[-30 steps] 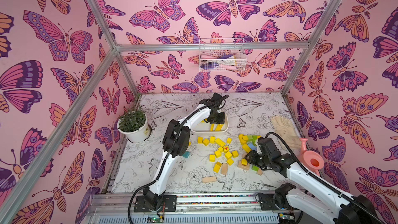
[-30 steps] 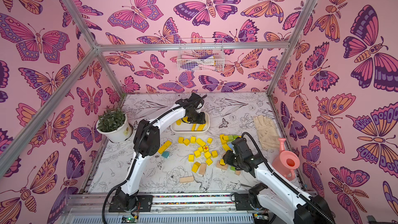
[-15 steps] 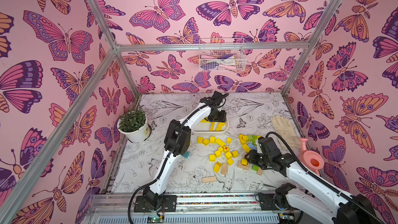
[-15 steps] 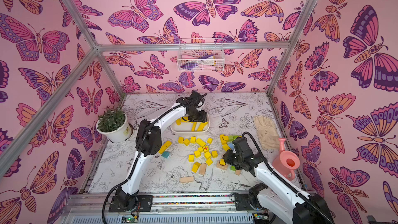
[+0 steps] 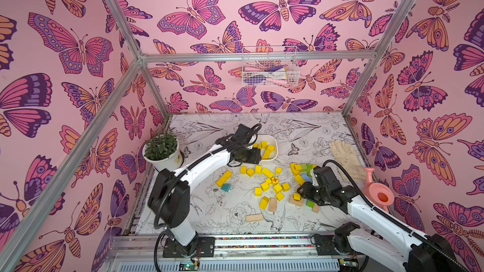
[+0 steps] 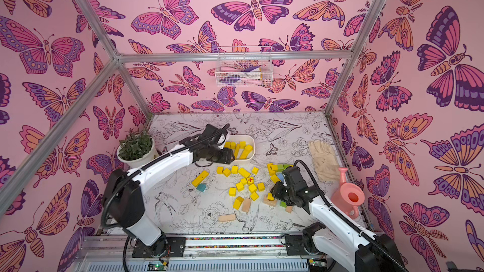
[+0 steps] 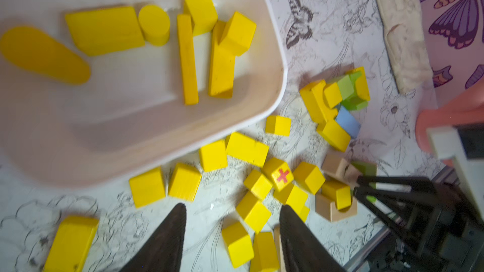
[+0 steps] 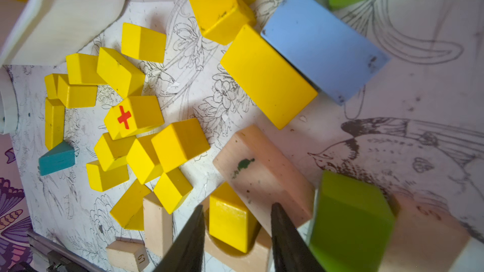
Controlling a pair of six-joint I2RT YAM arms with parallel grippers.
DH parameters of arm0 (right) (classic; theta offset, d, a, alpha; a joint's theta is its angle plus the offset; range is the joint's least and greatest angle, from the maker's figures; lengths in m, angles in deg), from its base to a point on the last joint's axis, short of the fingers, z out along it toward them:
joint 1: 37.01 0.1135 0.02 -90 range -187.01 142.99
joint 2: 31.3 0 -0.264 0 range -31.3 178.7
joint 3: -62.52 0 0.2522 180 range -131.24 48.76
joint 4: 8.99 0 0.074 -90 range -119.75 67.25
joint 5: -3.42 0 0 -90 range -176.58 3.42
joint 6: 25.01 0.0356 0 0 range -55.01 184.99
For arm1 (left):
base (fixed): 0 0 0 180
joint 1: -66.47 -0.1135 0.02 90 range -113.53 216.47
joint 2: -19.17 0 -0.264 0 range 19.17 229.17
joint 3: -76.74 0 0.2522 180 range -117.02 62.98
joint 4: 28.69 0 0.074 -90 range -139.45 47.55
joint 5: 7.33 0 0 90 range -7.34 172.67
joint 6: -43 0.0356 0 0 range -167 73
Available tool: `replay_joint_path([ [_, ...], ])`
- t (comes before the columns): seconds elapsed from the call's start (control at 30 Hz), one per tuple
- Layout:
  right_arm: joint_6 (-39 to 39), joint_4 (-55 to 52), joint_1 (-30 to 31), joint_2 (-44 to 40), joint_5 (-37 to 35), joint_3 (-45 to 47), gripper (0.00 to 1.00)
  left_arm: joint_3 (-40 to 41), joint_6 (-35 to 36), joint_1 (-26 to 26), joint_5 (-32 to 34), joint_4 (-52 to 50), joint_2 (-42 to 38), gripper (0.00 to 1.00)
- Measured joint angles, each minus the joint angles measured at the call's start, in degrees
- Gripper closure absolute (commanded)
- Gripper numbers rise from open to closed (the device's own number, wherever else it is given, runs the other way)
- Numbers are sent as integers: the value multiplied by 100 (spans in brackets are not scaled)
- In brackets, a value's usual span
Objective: Pick out the yellow building blocks
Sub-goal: Place the building block in the storage box.
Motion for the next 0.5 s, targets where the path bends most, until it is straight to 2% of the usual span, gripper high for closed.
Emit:
replay_joint_path([
  [0.1, -13, 131, 0, 94, 153, -9, 57, 1285, -142, 0, 142, 474, -813, 41],
  [0.2, -22, 155, 2, 111, 282, -4, 57, 2221, -249, 0, 247, 750, -1386, 41],
  [0.37, -22, 170, 2, 138, 358, -4, 57, 3003, -345, 0, 258, 1235, -2105, 40],
  [0.5, -22, 168, 2, 138, 358, -4, 57, 3182, -400, -13, 256, 1672, -2387, 40],
])
